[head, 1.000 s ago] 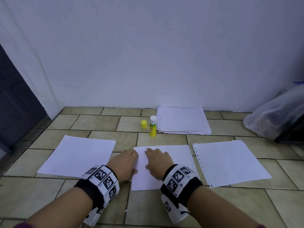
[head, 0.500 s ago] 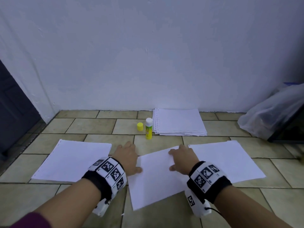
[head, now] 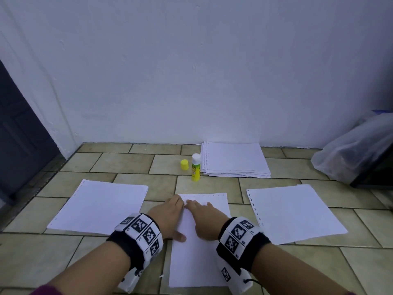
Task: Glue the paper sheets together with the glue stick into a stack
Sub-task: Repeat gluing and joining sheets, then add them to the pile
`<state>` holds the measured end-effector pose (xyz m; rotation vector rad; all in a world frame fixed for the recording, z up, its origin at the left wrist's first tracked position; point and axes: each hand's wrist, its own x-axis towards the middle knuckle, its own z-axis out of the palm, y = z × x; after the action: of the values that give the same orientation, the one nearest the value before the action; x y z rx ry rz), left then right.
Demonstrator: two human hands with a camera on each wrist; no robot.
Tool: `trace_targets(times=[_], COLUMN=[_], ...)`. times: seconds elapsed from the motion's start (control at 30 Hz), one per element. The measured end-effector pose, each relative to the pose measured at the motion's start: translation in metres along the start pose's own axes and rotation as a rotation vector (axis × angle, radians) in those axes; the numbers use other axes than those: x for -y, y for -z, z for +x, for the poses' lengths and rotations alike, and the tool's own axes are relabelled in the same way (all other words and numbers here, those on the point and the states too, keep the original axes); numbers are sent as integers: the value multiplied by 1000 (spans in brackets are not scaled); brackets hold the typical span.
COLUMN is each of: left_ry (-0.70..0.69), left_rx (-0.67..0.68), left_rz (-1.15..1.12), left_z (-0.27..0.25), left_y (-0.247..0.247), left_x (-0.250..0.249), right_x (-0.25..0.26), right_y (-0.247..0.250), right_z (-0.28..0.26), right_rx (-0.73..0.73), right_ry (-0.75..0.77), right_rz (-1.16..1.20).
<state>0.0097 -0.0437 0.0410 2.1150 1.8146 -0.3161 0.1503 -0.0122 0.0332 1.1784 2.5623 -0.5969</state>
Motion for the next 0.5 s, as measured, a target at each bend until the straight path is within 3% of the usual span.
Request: trace_targets(times=[0.23,0.4,0.5], left_ry=[-22,-8,84], left_rx=[-27,-47,11], left_rz=[125,265,295], left_z=[-5,-4,-4], left_y=[-5,-1,5], left_x=[9,1,-10], right_x=[-46,-67,-53], right_y=[8,10,4], right_z=[-24,-39,-48], right_rx=[-47,-73,-147], right_ry=[-177,-223,-225], right_rz=[194,133,-29])
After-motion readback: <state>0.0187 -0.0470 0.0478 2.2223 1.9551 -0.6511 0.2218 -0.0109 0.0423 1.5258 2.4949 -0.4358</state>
